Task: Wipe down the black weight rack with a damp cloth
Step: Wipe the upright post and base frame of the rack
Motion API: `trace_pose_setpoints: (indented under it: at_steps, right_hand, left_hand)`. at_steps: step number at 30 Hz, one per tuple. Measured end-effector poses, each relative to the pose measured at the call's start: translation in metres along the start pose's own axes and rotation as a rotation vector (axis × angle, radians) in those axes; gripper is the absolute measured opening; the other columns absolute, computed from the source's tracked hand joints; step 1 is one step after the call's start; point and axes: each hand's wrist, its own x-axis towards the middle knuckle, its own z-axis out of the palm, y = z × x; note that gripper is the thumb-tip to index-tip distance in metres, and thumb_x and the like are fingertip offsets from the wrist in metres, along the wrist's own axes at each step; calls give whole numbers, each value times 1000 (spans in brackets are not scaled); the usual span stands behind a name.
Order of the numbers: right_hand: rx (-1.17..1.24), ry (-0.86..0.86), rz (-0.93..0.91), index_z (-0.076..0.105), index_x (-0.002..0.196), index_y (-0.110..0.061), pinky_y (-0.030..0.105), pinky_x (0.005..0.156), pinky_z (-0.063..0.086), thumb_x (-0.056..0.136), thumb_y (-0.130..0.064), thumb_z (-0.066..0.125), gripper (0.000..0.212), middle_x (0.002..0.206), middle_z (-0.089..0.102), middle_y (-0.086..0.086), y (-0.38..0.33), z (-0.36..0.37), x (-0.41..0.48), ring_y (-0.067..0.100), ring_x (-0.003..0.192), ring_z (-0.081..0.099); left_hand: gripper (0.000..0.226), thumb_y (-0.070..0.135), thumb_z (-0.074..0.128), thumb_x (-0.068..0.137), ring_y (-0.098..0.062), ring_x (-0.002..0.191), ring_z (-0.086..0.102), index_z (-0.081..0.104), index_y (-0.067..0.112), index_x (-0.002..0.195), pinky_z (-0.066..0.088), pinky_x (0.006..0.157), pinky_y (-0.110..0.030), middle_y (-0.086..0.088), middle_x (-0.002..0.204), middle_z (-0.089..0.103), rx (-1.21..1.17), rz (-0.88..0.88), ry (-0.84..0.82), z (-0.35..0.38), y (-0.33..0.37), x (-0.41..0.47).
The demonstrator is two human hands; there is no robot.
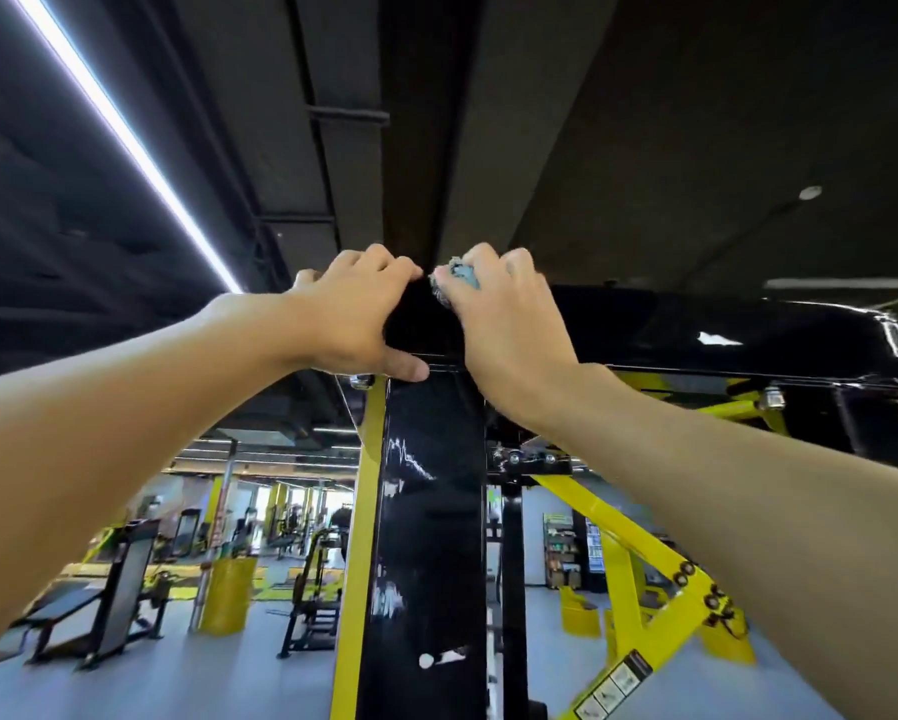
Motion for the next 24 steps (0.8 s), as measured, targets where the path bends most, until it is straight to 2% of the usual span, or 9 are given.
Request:
trace_pose_setpoints:
  at_steps: [2, 4, 6, 8, 9, 13, 18, 22, 24]
  right_hand:
    - [21, -25, -230, 67, 105, -6, 39, 61, 42, 75, 0, 65, 30, 101, 58, 16, -14, 5, -9, 32, 78, 51]
    - [-2, -4, -386, 69, 100, -6, 30, 49, 33, 71, 2, 60, 31, 94, 59, 15, -6, 6, -13, 31, 71, 51]
    - [-12, 4, -230, 68, 110, -13, 23, 46, 19, 73, 3, 64, 41, 101, 57, 11, 11, -1, -9, 29, 79, 51]
    - [6, 8, 41, 61, 123, -16, 24, 47, 19, 79, 2, 69, 48, 112, 51, 9, 21, -3, -10, 26, 88, 46]
    - [12, 9, 67, 59, 125, -16, 24, 48, 19, 80, 0, 70, 49, 114, 50, 8, 19, -3, -13, 23, 87, 42]
    - [-16, -59, -258, 64, 119, -14, 26, 44, 21, 67, -3, 79, 55, 106, 55, 9, 16, 0, -23, 25, 76, 48]
    - [-27, 33, 76, 60, 119, -18, 25, 47, 12, 82, -8, 72, 41, 112, 49, 7, 31, -4, -15, 20, 80, 39]
    - [0, -75, -254, 65, 105, -15, 21, 45, 6, 61, -5, 83, 48, 103, 53, 10, 26, 3, -26, 27, 73, 51]
    - [-31, -8, -185, 64, 110, -21, 24, 45, 15, 67, -9, 82, 48, 106, 50, 7, 42, 2, -18, 22, 75, 47]
  left_hand:
    - [123, 85, 61, 45, -31, 138, 27, 30, 21, 146, 33, 109, -61, -3, 140, 35, -26, -22, -8, 1, 7, 1]
    - [134, 91, 48, 35, -32, 139, 25, 26, 19, 147, 33, 110, -60, -5, 142, 34, -7, -36, 15, 5, 8, 1]
    - [131, 90, 55, 46, -30, 141, 21, 20, 20, 151, 31, 111, -60, -4, 146, 31, -15, -53, 14, 7, 8, -1]
    - [119, 78, 68, 63, -29, 144, 14, 16, 22, 154, 30, 111, -63, -3, 150, 24, -26, -87, 4, 7, 13, -4]
    - [115, 76, 69, 67, -28, 144, 11, 15, 23, 154, 30, 110, -64, -2, 151, 21, -31, -111, 3, 6, 18, -6]
    - [113, 77, 70, 65, -27, 144, 5, 18, 23, 151, 28, 107, -69, -1, 153, 18, -56, -149, 18, 9, 37, -6]
    - [109, 75, 68, 70, -26, 149, 9, 21, 20, 152, 6, 112, -75, 1, 157, 22, 28, -116, 7, 5, 46, 0]
    - [96, 74, 68, 68, -22, 142, 30, 37, 20, 141, 4, 112, -74, 3, 147, 37, -16, -69, 51, 4, 52, 3]
    - [98, 74, 69, 68, -26, 141, 32, 35, 20, 142, 7, 113, -74, 2, 146, 38, -7, -80, 48, 4, 55, 5]
